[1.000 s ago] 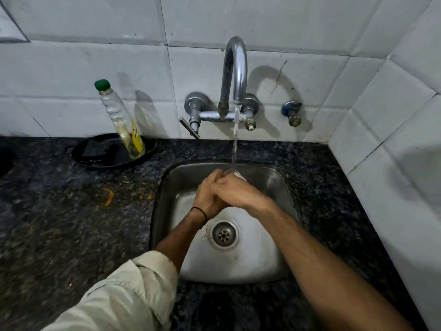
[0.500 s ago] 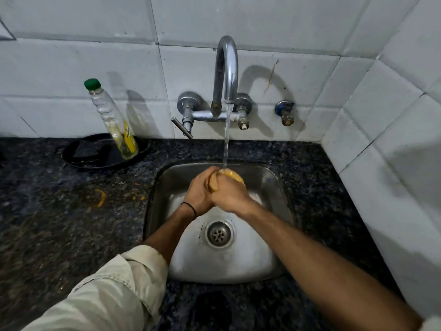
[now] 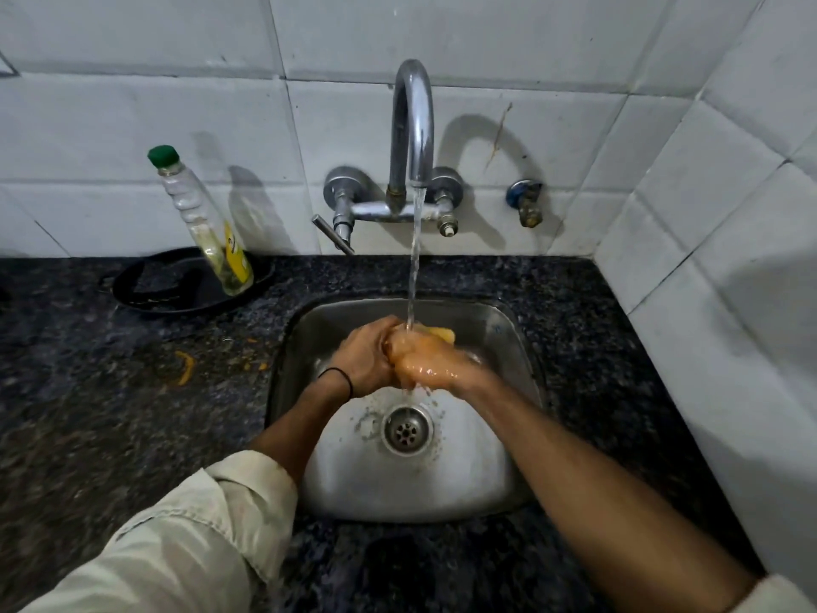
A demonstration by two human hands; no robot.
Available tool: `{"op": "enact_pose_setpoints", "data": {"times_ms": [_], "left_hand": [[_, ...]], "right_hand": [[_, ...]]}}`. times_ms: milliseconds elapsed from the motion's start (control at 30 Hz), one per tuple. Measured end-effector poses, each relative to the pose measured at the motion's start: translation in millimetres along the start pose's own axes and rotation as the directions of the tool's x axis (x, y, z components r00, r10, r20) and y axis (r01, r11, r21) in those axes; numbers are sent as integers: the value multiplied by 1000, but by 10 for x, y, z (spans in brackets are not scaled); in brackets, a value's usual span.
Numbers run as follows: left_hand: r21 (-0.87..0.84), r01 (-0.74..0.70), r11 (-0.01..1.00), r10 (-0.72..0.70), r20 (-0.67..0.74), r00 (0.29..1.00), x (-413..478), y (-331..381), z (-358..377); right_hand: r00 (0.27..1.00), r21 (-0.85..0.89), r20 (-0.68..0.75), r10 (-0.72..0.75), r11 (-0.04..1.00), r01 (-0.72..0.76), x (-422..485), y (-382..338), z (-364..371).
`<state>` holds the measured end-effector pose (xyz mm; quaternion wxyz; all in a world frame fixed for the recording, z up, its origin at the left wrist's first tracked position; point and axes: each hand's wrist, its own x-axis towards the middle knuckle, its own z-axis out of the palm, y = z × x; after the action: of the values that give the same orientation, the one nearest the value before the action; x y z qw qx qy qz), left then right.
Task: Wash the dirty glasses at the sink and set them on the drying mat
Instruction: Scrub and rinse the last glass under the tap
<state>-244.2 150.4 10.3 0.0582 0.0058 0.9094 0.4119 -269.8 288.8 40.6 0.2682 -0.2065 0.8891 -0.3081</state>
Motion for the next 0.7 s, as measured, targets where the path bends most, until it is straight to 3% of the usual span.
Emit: {"op": "enact_pose_setpoints", "data": {"times_ms": [33,67,133,200,233,267,400,467,500,533,600,633,700], "left_hand": [[61,36,997,-36,-11,999,-9,27,-19],[133,66,989,-64,-25,998,-28,78,-47],[355,98,930,-97,-22,995,-28,194,-75],[578,101,810,-124,1,992,-13,324,-75],[656,96,748,-139,14,990,0,370,-65],[713,86,696,-156,33,987,2,413,-53],[843,-3,538,-218,142,966,-28,418,40],[816,15,578,-289,187,939,-73,364,48],[759,32,650,-322,236,917,-83,300,41],[654,70,753,-344,301,890,-92,217,18],[329,211,921,-347,440,828,-129,32,-10],[166,273,948,-319,497,807,-172,-47,-14],[-139,296,945,-175,550,817,-252,-182,13]], "right_hand": [[994,305,-39,105,948,-88,13,37,54],[977,570,-105,183,816,-92,11,73,122],[920,903,-186,345,428,22,-33,120,311],[875,994,-104,473,65,83,-79,137,513],[851,998,-36,524,-31,61,-76,149,604],[836,998,15,549,-60,22,-67,161,675],[837,952,243,491,44,-302,47,194,800],[798,913,285,531,104,-395,36,180,747],[792,908,252,556,148,-393,26,178,707],[804,905,170,570,232,-356,28,196,677],[863,769,-82,499,582,-263,34,231,606],[898,611,-175,404,760,-223,14,225,555],[965,299,-213,155,950,-87,-33,159,421]]}}
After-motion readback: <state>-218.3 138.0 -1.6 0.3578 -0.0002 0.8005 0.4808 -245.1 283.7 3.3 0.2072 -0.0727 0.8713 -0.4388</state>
